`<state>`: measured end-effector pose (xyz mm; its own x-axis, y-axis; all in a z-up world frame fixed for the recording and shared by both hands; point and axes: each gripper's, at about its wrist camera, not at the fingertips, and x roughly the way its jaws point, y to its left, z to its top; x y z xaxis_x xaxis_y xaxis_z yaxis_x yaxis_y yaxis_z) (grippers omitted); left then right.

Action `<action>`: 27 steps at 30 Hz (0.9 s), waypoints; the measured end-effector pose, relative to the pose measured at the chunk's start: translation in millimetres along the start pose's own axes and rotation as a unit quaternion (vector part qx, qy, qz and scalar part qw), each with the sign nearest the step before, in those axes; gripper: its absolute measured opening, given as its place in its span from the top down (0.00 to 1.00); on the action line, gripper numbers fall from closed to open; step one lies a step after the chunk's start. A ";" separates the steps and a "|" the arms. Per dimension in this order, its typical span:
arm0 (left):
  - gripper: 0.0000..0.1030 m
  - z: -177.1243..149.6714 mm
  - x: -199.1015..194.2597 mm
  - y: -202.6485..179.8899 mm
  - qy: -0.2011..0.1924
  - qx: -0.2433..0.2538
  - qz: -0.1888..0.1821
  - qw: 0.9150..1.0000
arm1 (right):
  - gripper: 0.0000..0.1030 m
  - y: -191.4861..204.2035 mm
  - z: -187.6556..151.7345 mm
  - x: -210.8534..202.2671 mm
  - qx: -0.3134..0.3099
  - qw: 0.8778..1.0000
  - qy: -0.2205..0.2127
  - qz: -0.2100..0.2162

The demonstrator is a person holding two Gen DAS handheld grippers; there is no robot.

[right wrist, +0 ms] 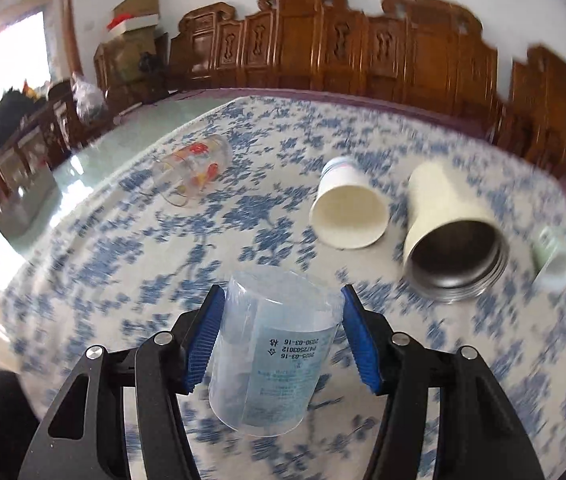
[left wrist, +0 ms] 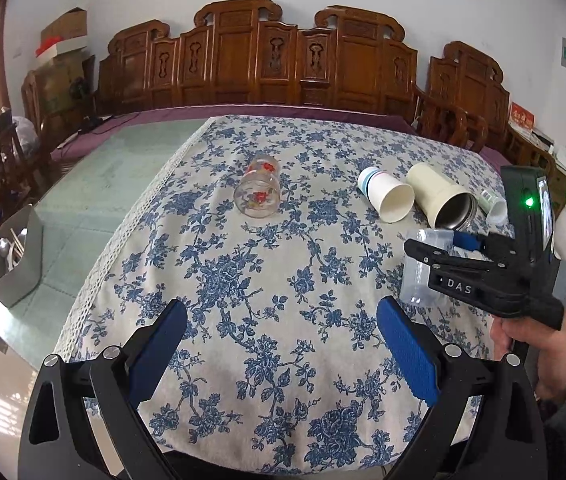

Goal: Flip cup upside down
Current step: 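Rotate the clear cup with the right gripper until its rim faces down, then lower the inverted cup onto the tablecloth and open the right gripper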

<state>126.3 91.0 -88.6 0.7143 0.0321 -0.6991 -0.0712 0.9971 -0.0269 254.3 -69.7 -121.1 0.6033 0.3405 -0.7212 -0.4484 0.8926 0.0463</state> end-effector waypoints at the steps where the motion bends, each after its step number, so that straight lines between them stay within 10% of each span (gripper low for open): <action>1: 0.11 -0.4 0.7 -1.2 0.001 0.001 0.000 1.000 | 0.41 0.3 -0.7 1.1 -0.012 1.000 -0.005 -0.009; 27: 0.11 1.8 -11.3 -20.8 -0.020 0.022 0.001 1.000 | 0.43 -8.0 -42.1 -30.2 0.016 1.000 -0.004 0.008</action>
<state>121.0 69.9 -78.8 0.7416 0.0353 -0.6699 -0.0427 0.9991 0.0054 211.9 -99.6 -128.7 0.6011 0.3563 -0.7153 -0.4366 0.8961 0.0794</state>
